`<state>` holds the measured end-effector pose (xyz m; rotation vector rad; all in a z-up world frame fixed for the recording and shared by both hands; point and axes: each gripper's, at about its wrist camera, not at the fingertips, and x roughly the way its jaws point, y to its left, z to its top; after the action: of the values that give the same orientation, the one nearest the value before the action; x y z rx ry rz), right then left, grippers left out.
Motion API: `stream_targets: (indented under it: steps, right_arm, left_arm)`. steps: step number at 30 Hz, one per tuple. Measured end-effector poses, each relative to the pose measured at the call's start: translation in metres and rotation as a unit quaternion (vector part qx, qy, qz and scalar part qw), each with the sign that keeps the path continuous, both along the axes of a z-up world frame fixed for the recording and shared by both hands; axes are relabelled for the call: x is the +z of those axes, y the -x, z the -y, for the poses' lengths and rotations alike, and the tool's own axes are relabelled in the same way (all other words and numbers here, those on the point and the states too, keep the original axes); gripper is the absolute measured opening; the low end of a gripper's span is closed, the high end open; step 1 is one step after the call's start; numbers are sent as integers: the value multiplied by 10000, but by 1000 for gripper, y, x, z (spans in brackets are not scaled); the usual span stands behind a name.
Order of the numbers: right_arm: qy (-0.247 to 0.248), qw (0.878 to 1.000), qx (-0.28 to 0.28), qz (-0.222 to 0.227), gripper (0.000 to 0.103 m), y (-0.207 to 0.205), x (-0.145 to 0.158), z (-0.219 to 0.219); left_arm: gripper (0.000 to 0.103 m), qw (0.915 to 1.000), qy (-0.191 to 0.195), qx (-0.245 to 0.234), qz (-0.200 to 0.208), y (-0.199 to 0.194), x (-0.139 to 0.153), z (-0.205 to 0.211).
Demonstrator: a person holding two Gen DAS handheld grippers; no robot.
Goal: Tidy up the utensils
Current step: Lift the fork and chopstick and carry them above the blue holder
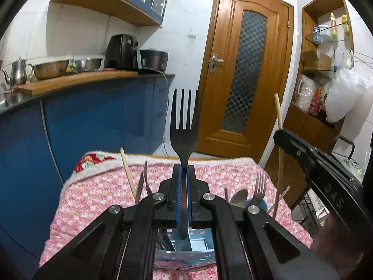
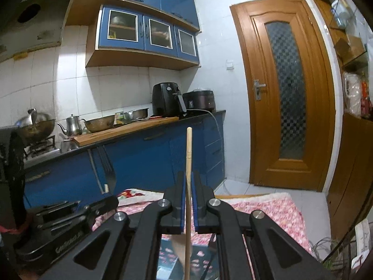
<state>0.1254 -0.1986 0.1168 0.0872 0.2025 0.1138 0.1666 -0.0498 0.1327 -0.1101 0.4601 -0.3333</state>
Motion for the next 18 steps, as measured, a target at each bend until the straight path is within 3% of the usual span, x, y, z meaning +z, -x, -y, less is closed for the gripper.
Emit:
stream_targets:
  steps: [10,18]
  right_arm:
    - [-56,9999,-10,-101,6,-12,-32,10]
    - [-61,10000,-37,15,6,-12,-35,14]
  left_arm:
    - [2,9995,74,-17,-292,-8,-31,-1]
    - [2,9994,76,-15,-342,-3,-38,-1]
